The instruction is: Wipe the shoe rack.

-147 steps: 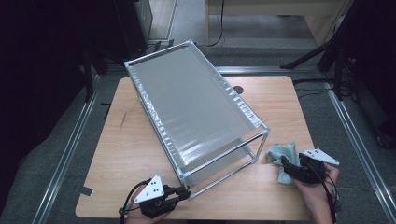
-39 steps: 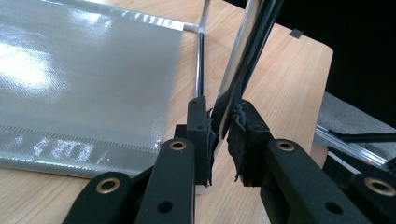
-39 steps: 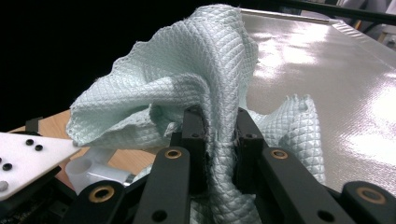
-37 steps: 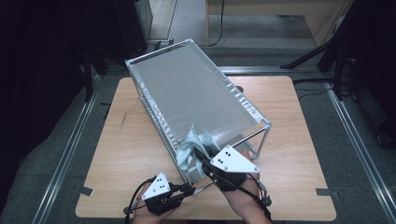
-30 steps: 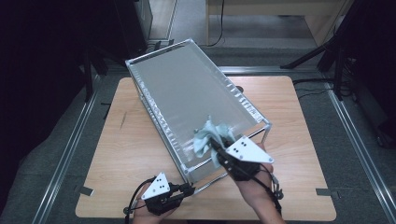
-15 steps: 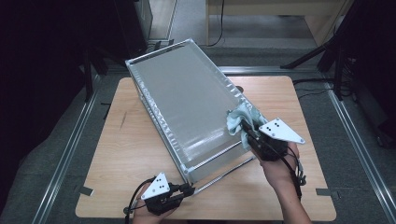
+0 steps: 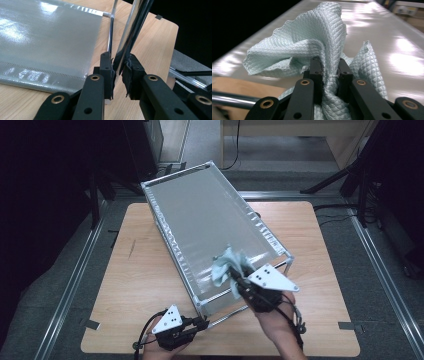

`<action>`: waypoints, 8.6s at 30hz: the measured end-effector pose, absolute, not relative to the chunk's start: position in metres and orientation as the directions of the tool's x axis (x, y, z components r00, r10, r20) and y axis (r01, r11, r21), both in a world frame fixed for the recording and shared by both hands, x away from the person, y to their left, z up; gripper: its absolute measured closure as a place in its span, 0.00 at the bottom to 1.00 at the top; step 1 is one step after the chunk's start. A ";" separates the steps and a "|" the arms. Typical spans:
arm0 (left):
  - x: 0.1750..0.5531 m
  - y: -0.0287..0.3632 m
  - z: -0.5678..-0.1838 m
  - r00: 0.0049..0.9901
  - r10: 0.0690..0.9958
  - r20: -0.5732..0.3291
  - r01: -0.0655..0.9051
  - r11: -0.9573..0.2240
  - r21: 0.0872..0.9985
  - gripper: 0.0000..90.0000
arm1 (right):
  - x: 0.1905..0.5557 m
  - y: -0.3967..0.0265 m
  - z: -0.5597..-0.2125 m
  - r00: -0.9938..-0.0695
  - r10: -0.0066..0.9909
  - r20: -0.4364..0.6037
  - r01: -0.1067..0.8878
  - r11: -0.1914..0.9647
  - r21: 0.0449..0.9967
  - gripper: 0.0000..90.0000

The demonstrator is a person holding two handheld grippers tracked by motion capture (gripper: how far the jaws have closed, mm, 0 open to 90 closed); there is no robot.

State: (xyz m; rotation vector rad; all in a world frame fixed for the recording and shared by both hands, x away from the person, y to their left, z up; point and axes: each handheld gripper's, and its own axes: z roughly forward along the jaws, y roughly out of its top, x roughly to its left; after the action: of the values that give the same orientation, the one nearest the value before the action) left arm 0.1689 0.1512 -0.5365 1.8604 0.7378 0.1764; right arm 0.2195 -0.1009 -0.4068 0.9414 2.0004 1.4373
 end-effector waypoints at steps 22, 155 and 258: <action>0.169 0.152 -0.537 0.807 0.550 -0.214 0.402 -0.247 0.881 0.88 | 0.226 -0.150 -0.401 -0.561 0.827 -0.010 0.246 0.178 0.953 0.88; 0.168 0.137 -0.540 0.827 0.519 -0.218 0.410 -0.291 0.864 0.87 | 0.258 -0.229 -0.542 -0.316 0.945 0.085 0.638 0.145 0.756 0.65; 0.170 0.136 -0.543 0.830 0.509 -0.228 0.419 -0.299 0.857 0.87 | 0.250 -0.236 -0.530 -0.308 0.943 0.124 0.587 0.086 0.805 0.90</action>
State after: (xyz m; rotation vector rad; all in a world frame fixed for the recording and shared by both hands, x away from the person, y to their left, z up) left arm 0.1700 0.1362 -0.5426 1.9317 0.6925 0.1043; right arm 0.2503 -0.2358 -0.5300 1.5041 1.9403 1.1076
